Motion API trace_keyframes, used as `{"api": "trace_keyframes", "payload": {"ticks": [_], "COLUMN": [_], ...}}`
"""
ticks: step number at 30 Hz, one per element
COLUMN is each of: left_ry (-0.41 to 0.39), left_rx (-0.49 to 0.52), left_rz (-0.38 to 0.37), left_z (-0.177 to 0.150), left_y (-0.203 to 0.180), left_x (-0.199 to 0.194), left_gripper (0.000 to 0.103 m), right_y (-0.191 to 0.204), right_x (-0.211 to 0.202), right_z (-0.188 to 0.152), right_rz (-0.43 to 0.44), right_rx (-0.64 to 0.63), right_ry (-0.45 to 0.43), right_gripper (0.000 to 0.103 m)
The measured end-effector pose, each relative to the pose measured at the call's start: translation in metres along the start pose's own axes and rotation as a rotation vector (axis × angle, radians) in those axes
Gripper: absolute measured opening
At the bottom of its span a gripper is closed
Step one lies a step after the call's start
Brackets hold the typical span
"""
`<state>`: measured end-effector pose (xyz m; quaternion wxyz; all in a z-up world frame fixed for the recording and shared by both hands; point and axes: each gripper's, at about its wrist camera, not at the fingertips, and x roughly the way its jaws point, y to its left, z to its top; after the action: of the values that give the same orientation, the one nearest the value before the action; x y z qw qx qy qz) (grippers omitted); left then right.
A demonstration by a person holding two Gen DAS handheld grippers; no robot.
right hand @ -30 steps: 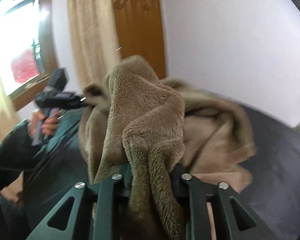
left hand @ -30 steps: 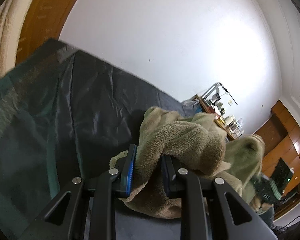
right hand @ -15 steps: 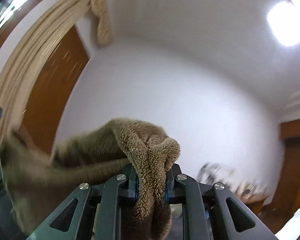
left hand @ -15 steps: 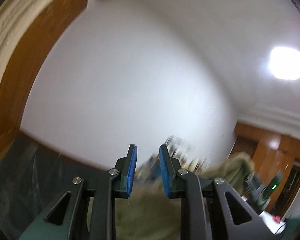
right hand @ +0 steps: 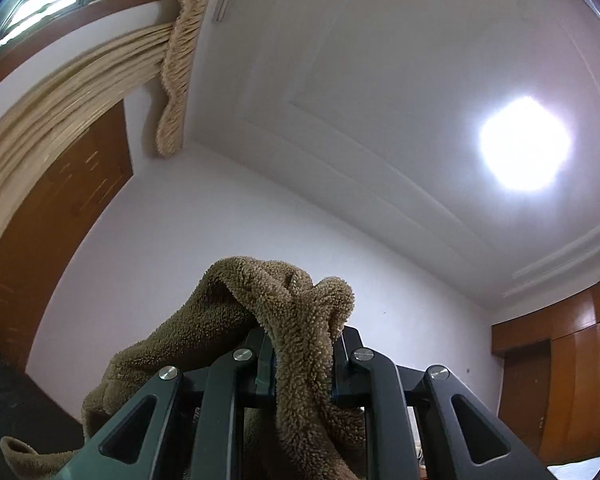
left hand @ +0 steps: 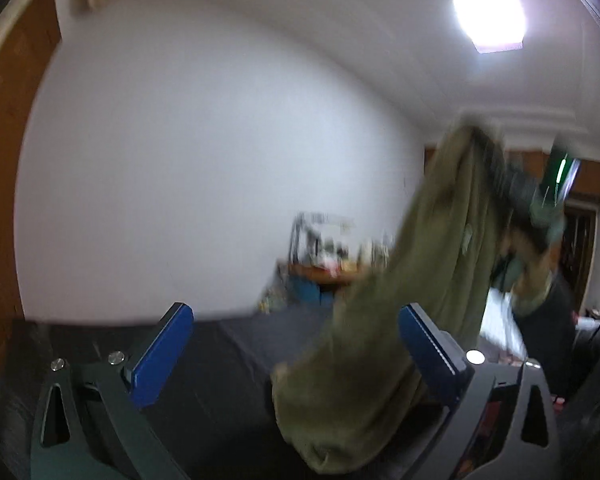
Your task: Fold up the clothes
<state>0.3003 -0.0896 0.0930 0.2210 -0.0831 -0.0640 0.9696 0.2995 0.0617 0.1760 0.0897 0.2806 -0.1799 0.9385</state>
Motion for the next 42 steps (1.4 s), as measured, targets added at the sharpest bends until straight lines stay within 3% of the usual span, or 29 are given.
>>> {"api": "trace_keyframes", "payload": {"ticks": [5,9,12,15,17,18,19,20,21,24,30,33,37,42], "left_ry": [0.132,0.189,0.182,0.195,0.236,0.26,0.289,0.323,0.336,0.273,-0.154,-0.273,-0.279,-0.206], "left_rx": [-0.074,-0.17,-0.163,-0.125,-0.126,-0.124,-0.143,-0.177,-0.216,-0.301,-0.311,-0.249,-0.203,-0.251], "left_rz": [-0.059,-0.24,-0.391,-0.458,-0.468,-0.449,-0.426,-0.4,-0.369,-0.235,0.074,0.187,0.297,0.36], "left_z": [-0.031,-0.043,-0.053,-0.06,-0.067,-0.068,-0.068,-0.067,-0.065,-0.043,0.064,0.093,0.104,0.095], "left_y": [0.02,0.03,0.013,-0.012,-0.03,-0.036,-0.038,-0.037,-0.032,-0.002,0.037,0.028,0.021,0.034], "left_x": [0.07,0.114,0.128,0.137,0.15,0.158,0.167,0.177,0.183,0.175,0.048,-0.002,-0.023,-0.01], "left_gripper": [0.103,0.103,0.103,0.103,0.096,0.072,0.034,0.022,0.018,0.015,0.014,0.014,0.014,0.014], "right_y": [-0.027,-0.042,-0.044,-0.046,-0.047,-0.048,-0.047,-0.045,-0.043,-0.04,-0.054,-0.042,-0.012,0.027], "right_x": [-0.005,-0.017,-0.019,-0.02,-0.022,-0.022,-0.022,-0.021,-0.022,-0.025,-0.038,-0.054,-0.088,-0.131], "right_z": [0.005,0.006,0.005,0.004,0.004,0.002,0.001,0.002,0.002,-0.001,-0.033,-0.063,-0.101,-0.123], "right_rz": [-0.054,-0.074,-0.083,-0.088,-0.089,-0.088,-0.087,-0.084,-0.082,-0.085,-0.092,-0.025,0.192,0.569], "right_rx": [0.016,0.008,-0.007,-0.001,0.008,0.013,0.019,0.022,0.022,0.013,0.031,0.011,-0.03,-0.032], "right_ry": [-0.066,-0.086,-0.073,-0.057,-0.053,-0.053,-0.052,-0.052,-0.053,-0.047,0.03,0.112,0.232,0.37], "right_gripper": [0.018,0.018,0.018,0.018,0.018,0.018,0.018,0.018,0.018,0.018,0.018,0.018,0.018,0.018]}}
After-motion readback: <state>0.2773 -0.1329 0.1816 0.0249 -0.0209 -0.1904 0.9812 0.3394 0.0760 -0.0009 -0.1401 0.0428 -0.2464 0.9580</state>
